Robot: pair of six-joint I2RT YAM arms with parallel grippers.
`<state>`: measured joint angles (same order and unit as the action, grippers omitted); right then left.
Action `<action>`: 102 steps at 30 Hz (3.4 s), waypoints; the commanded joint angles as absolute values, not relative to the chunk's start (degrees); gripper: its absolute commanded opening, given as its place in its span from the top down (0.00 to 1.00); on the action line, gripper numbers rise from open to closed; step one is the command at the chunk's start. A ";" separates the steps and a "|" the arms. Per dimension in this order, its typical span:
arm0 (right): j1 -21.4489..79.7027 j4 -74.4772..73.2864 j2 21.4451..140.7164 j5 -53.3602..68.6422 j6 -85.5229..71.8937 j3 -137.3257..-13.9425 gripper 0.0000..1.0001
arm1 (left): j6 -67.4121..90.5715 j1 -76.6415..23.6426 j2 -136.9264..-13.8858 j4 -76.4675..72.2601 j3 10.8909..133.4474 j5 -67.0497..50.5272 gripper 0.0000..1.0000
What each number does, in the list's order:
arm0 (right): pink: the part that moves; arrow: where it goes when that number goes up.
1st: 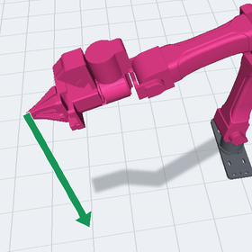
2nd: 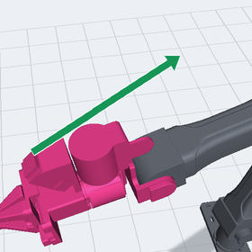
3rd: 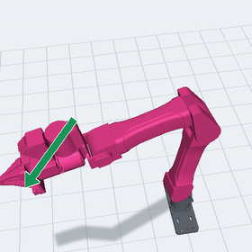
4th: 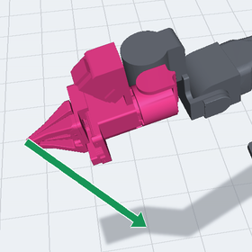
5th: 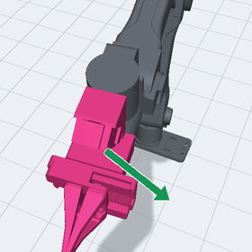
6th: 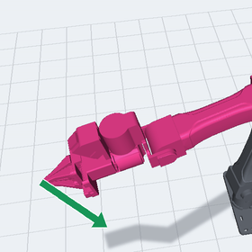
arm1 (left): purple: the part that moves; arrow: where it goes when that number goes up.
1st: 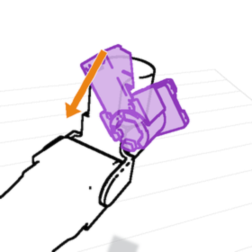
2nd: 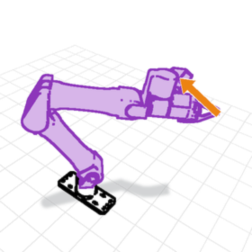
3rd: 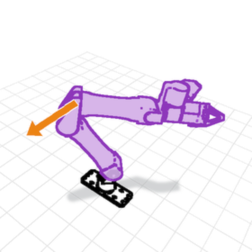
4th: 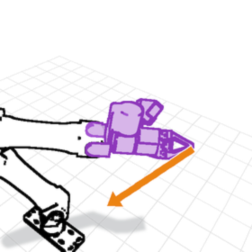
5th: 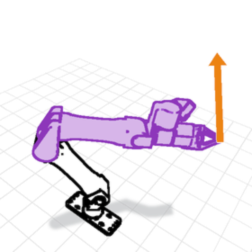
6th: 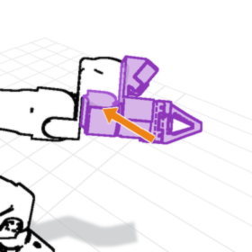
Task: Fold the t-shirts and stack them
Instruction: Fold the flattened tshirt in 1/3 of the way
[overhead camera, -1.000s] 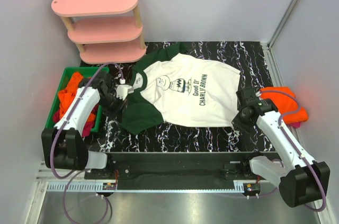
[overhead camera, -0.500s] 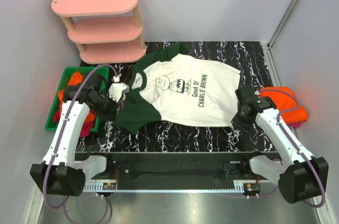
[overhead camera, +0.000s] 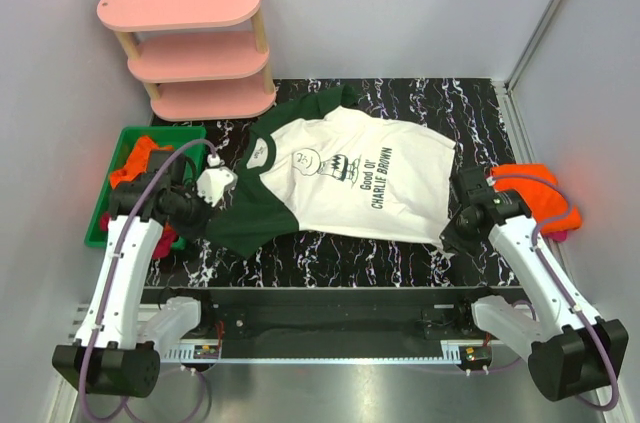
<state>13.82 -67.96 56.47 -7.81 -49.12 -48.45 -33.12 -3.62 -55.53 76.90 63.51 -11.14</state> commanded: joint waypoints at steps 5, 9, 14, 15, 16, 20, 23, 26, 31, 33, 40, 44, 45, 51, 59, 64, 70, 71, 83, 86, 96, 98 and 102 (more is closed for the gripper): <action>13.71 -70.75 54.49 -7.82 -49.31 -48.78 1.00 | -34.28 -3.34 -53.79 88.07 59.77 -10.37 1.00; 13.80 -67.60 55.63 -8.17 -49.40 -49.13 1.00 | -32.08 -3.34 -56.50 83.60 61.87 -10.37 1.00; 13.71 -62.23 61.33 -10.37 -48.61 -49.57 1.00 | -27.35 -3.34 -61.60 76.74 64.94 -11.69 1.00; 13.80 -61.01 62.39 -10.37 -48.52 -50.18 1.00 | -26.73 -3.34 -63.53 74.64 65.13 -11.69 1.00; 13.71 -60.47 63.45 -10.63 -48.34 -50.53 1.00 | -26.11 -3.34 -64.50 73.40 65.47 -11.86 1.00; 13.80 -57.23 67.40 -13.27 -48.25 -51.59 1.00 | -23.12 -3.34 -68.11 68.04 66.62 -10.90 1.00; 13.71 -56.17 69.34 -15.55 -47.99 -52.47 1.00 | -21.80 -3.34 -70.66 64.87 67.67 -10.29 1.00; 13.71 -55.38 70.75 -16.96 -47.29 -53.26 1.00 | -20.39 -3.34 -72.24 62.14 68.12 -10.28 1.00; 13.80 -54.76 72.33 -18.02 -46.32 -53.35 1.00 | -18.28 -3.34 -73.56 58.45 67.06 -10.63 1.00; 13.71 -54.76 72.25 -18.54 -46.14 -52.91 1.00 | -17.75 -3.34 -72.95 56.96 66.62 -10.64 1.00; 13.71 -54.58 69.88 -23.46 -44.21 -53.96 1.00 | -15.21 -3.08 -70.93 51.33 66.62 -9.23 1.00; 13.80 -54.93 67.94 -25.48 -43.16 -55.11 1.00 | -13.71 -3.08 -70.22 49.40 67.59 -9.23 1.00; 13.71 -55.19 67.85 -25.84 -42.89 -55.46 1.00 | -13.62 -3.08 -70.31 49.22 67.67 -9.23 1.00; 13.71 -54.93 68.11 -27.68 -42.19 -55.90 1.00 | -12.22 -2.99 -69.87 46.06 67.06 -7.56 1.00; 13.71 -51.51 73.03 -28.47 -40.87 -57.74 1.00 | -10.99 -2.81 -74.35 41.14 68.90 -5.36 1.00; 13.71 -48.87 78.65 -29.09 -40.08 -60.81 1.00 | -9.85 -2.81 -79.44 38.15 71.89 -4.40 1.00; 13.71 -46.68 85.76 -30.15 -38.85 -66.26 1.00 | -9.14 -2.81 -85.33 35.86 76.20 -4.48 1.00; 13.71 -46.41 86.65 -30.32 -38.59 -66.70 1.00 | -9.14 -2.81 -86.12 35.60 76.64 -4.40 1.00; 13.10 -43.24 96.85 -29.71 -38.58 -69.26 1.00 | -8.52 -3.69 -95.71 32.26 83.05 -3.25 1.00; 12.92 -42.89 98.26 -29.88 -38.85 -68.82 1.00 | -9.22 -5.27 -97.03 31.20 83.49 -2.38 1.00; 10.72 -41.05 99.58 -30.15 -38.85 -67.41 1.00 | -8.61 -7.91 -102.92 30.41 88.50 -1.41 1.00; 10.55 -40.78 100.10 -30.15 -38.58 -67.76 1.00 | -8.61 -8.00 -104.14 30.32 89.38 -1.14 1.00; 10.28 -40.52 102.56 -29.80 -38.32 -68.73 1.00 | -8.70 -8.09 -105.64 30.32 90.44 -0.70 1.00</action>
